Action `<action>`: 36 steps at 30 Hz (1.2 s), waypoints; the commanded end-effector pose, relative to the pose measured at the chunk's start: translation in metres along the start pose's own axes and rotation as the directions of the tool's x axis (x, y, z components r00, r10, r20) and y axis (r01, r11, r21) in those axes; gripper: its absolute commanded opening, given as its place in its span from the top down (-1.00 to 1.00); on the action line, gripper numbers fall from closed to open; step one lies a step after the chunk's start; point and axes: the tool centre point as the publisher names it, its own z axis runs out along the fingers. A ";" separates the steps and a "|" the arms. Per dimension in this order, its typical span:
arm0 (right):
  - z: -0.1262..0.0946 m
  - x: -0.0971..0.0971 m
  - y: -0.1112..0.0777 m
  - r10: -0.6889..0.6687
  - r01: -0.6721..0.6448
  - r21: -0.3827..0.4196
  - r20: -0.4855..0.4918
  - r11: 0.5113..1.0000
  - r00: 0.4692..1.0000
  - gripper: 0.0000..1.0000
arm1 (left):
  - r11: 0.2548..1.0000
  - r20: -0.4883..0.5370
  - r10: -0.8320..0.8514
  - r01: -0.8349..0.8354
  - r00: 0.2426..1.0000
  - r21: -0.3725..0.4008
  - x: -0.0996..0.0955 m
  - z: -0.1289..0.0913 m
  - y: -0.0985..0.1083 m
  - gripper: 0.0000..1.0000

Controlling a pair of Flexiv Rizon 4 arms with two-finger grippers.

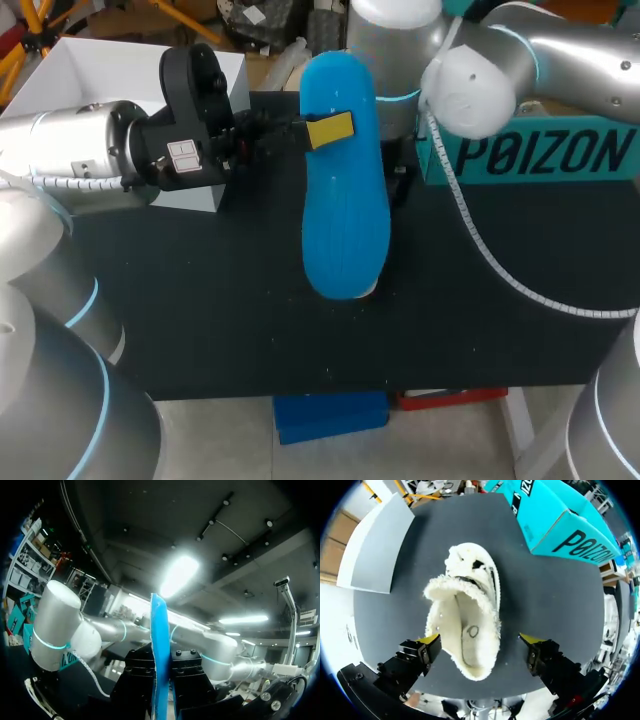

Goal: Take the shoe out of the shoebox, open the shoe tongue, remove and reinsert the insole, then place the shoe into the shoebox

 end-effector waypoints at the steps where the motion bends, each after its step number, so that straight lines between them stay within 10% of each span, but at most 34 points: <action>1: -0.022 -0.012 -0.003 -0.087 0.084 -0.023 -0.317 0.996 0.944 -1.00 | 1.000 0.010 -0.001 0.001 1.000 0.002 0.003 0.003 0.001 1.00; 27: -0.044 -0.004 -0.006 -0.194 0.181 -0.073 -0.447 0.981 0.873 -1.00 | 1.000 0.010 -0.001 0.001 1.000 0.002 0.003 0.003 0.001 1.00; 36: -0.070 -0.011 -0.006 -0.180 0.105 -0.147 -0.746 0.984 0.642 -1.00 | 1.000 0.010 -0.001 0.001 1.000 0.002 0.003 0.003 0.001 1.00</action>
